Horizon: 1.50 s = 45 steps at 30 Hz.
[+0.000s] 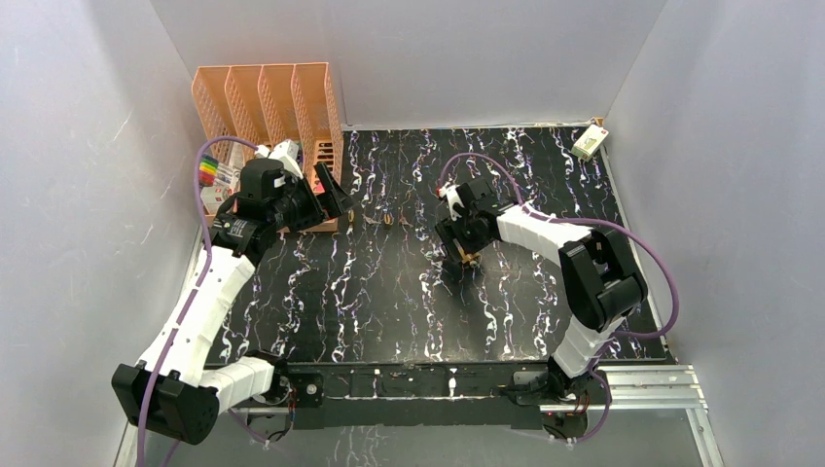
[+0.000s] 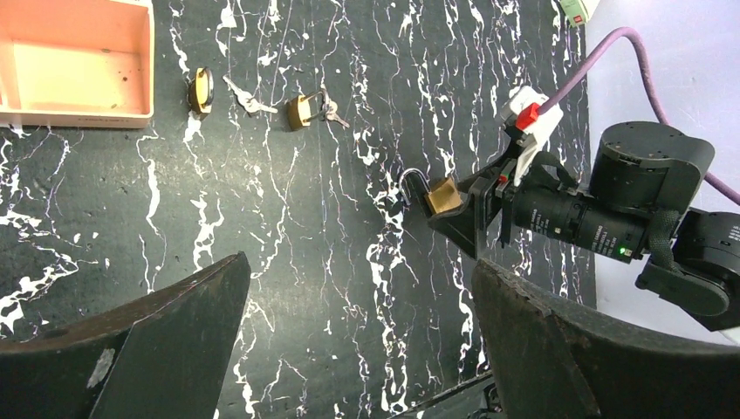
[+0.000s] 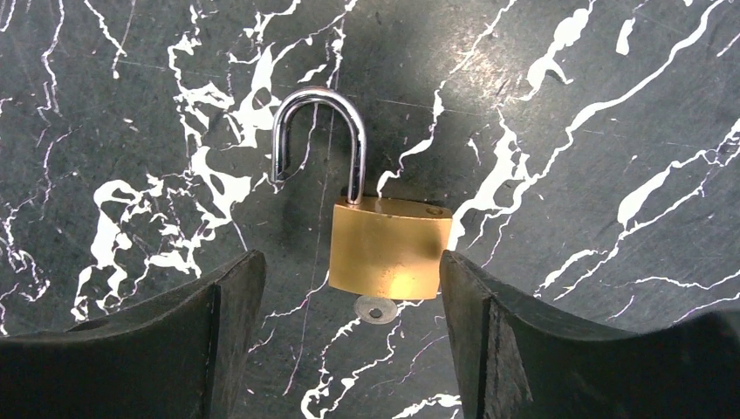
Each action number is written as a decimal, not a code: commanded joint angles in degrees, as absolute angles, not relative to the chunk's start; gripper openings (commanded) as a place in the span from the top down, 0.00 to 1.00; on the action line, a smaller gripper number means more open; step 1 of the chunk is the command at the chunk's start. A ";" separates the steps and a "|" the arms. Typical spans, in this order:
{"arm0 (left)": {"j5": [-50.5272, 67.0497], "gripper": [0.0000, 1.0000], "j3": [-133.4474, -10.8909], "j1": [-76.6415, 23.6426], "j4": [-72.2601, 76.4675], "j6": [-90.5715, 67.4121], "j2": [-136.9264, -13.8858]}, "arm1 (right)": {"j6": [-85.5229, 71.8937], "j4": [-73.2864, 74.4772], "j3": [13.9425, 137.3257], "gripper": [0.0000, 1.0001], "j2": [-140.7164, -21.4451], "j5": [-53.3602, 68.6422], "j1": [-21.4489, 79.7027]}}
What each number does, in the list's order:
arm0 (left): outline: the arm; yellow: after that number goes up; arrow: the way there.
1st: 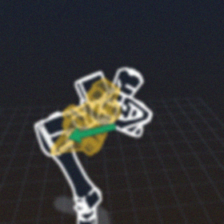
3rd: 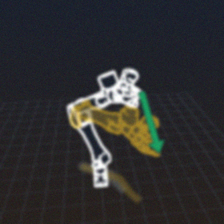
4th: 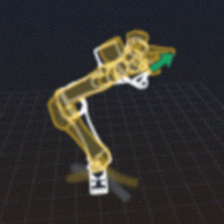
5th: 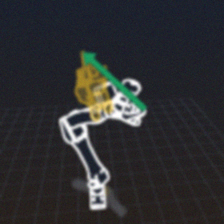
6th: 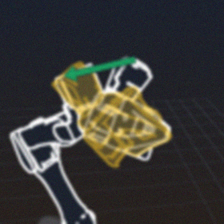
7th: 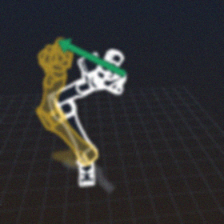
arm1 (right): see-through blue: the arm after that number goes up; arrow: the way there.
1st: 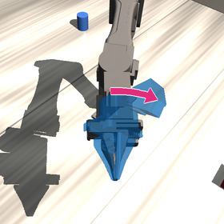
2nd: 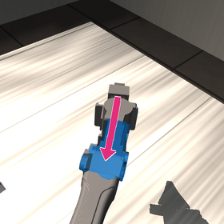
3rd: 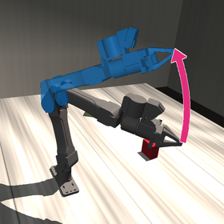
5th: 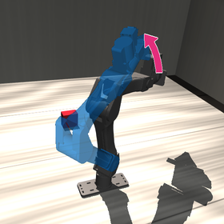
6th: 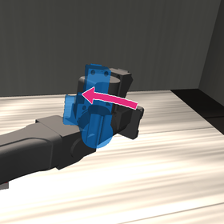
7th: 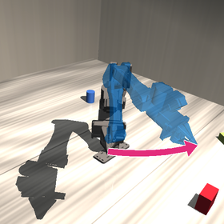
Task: Lock with the key
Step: Pick up the lock from the center of the board.
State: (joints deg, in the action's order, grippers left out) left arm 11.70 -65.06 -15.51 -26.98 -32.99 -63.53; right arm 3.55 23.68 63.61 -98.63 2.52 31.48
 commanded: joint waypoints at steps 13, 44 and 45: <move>13.71 0.02 -65.83 -15.29 -28.12 -31.86 -61.52 | 0.94 18.38 61.69 0.22 -100.07 -0.35 31.59; 46.74 0.02 -54.63 -15.29 -6.68 -20.04 -57.40 | 1.99 20.08 68.45 0.83 -88.05 50.79 31.49; 49.60 0.02 -53.44 -15.27 -4.01 -20.53 -57.17 | 1.88 20.51 68.81 0.83 -87.53 52.33 31.53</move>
